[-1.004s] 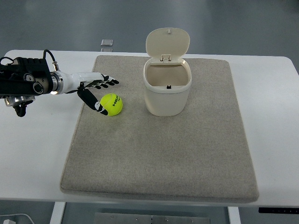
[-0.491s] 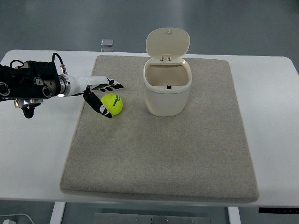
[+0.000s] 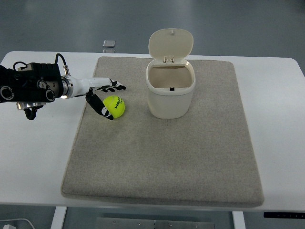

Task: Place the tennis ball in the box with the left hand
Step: 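Close the left hand's fingers around the yellow-green tennis ball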

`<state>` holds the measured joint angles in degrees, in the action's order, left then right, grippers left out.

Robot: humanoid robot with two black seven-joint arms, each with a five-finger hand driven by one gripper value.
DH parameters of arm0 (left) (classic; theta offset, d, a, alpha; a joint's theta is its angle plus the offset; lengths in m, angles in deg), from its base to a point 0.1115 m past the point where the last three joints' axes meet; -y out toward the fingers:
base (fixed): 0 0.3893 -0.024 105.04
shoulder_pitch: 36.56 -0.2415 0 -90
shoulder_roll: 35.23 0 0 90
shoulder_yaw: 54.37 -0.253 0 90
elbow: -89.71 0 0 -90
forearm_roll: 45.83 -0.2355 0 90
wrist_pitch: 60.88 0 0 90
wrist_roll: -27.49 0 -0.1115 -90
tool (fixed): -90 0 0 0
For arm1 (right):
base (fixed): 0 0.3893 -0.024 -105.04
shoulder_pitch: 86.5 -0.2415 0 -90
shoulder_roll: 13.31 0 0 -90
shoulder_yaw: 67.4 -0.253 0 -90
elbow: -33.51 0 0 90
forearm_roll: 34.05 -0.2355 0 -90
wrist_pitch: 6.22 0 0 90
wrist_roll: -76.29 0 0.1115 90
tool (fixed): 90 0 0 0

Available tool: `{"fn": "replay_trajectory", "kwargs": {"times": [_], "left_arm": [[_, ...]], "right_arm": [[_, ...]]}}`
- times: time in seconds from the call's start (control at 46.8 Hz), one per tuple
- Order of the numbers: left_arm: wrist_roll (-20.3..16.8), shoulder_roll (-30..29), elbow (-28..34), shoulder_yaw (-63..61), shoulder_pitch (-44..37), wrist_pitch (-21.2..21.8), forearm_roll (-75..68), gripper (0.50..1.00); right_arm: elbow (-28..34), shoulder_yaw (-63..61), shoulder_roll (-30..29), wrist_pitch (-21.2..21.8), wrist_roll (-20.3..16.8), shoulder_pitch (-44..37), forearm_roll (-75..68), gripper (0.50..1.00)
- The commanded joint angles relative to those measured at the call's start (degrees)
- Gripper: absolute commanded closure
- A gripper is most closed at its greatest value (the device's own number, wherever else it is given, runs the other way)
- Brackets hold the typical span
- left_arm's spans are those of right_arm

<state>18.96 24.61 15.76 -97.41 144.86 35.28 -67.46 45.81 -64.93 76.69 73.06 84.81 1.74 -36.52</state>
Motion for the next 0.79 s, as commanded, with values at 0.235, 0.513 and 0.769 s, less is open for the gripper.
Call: {"fn": "replay_trajectory", "kwargs": {"times": [0.235, 0.513, 0.769], "left_arm": [[0.0, 0.3, 1.3, 0.1, -0.9, 0.2, -0.1, 0.516], [0.0, 1.6, 1.3, 1.6, -2.4, 0.2, -1.0, 0.516], [0.1, 2.3, 1.0, 1.8, -2.5, 0.2, -1.0, 0.516]], "right_arm": [[0.0, 0.0, 0.0, 0.0, 0.0, 0.0, 0.0, 0.562], [0.0, 0.0, 0.0, 0.0, 0.0, 0.0, 0.0, 0.562], [0.0, 0.0, 0.0, 0.0, 0.0, 0.0, 0.0, 0.562]]}}
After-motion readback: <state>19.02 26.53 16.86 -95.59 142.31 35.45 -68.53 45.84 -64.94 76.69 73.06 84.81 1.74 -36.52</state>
